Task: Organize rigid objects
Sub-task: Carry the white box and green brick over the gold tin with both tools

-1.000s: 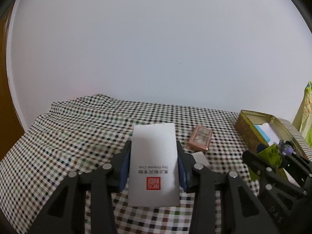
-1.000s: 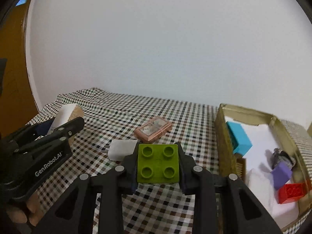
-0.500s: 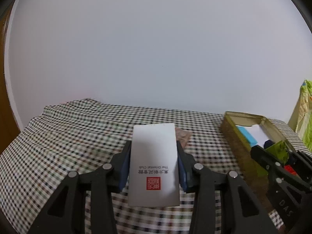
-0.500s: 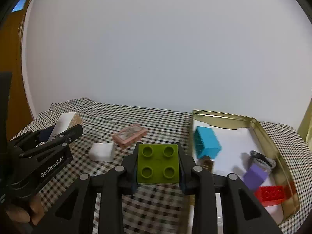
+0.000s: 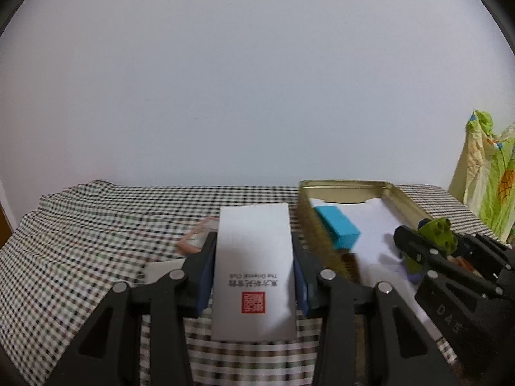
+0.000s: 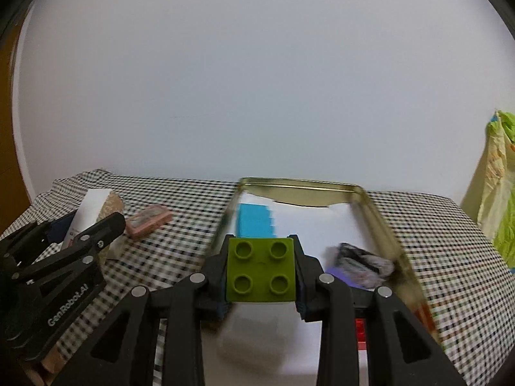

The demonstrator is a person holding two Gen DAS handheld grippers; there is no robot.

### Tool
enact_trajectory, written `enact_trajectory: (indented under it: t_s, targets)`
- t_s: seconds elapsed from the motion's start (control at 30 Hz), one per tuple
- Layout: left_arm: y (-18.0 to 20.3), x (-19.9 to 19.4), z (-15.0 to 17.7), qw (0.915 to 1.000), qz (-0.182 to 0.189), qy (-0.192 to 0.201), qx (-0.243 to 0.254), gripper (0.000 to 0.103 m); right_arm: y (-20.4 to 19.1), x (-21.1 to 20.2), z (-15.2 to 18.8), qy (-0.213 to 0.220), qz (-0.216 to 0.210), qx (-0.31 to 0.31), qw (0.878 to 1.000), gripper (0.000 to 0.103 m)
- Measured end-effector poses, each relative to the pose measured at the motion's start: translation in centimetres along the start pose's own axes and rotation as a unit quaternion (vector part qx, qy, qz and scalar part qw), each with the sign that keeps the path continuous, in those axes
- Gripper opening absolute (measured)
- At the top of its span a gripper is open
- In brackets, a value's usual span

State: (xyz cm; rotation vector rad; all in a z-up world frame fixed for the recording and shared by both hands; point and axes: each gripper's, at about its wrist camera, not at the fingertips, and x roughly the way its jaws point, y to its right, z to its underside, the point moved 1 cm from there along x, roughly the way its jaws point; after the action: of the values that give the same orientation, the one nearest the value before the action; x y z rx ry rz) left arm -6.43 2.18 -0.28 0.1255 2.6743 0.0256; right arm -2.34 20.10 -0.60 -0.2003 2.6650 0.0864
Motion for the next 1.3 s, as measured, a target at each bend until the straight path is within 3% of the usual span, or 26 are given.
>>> enact_trajectory:
  t_s: [0.67, 0.9, 1.3]
  targets:
    - [8.9, 1.1, -0.4, 0.9976, 0.055, -0.022, 0.037, 0.041, 11.8, 1.5, 0.0, 0.004, 0.043, 0.056, 0.997, 0.034]
    - [11.7, 2.1, 0.1, 0.9951, 0.064, -0.043, 0.062, 0.041, 12.1, 1.6, 0.2, -0.013, 0.045, 0.05, 0.998, 0.034]
    - [11.3, 3.3, 0.9, 0.9934, 0.049, -0.073, 0.074, 0.041, 11.4, 3.3, 1.4, -0.063, 0.033, 0.043, 0.997, 0.034]
